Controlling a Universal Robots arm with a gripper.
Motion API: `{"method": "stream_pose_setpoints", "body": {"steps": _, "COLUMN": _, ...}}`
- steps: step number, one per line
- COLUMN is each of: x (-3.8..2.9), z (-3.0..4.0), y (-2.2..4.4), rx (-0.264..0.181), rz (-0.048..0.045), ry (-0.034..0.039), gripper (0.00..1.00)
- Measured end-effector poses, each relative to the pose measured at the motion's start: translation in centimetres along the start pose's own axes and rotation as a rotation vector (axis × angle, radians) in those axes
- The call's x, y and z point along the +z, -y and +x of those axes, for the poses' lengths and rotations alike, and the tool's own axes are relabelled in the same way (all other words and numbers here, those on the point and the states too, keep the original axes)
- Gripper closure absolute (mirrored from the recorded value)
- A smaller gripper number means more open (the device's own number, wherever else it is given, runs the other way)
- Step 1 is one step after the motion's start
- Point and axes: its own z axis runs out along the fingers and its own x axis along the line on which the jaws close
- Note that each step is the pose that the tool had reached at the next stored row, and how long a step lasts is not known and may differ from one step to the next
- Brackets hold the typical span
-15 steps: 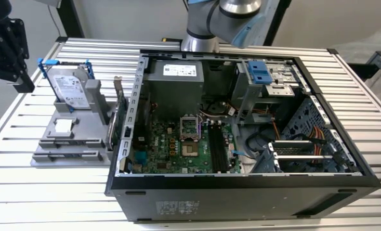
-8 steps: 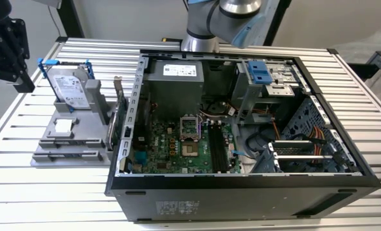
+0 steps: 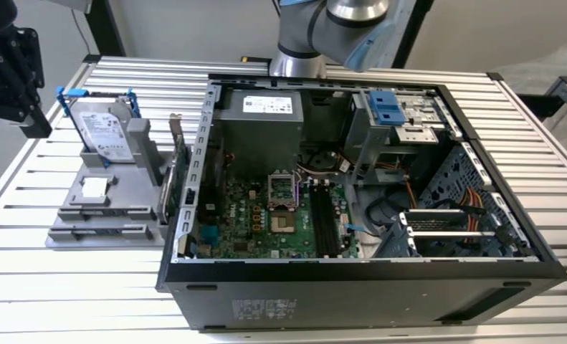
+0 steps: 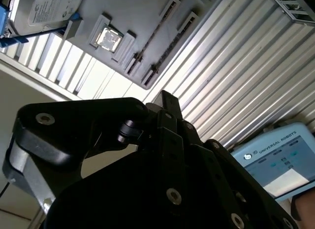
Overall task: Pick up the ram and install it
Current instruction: 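Pick up the ram and move it above insertion slot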
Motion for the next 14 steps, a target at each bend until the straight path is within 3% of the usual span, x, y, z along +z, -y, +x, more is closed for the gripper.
{"method": "stream_pose_setpoints", "body": {"steps": 14, "x": 0.00, "z": 0.00, "y": 0.00, "rx": 0.014, "rz": 0.0005, "ry": 0.0006, "gripper": 1.00}}
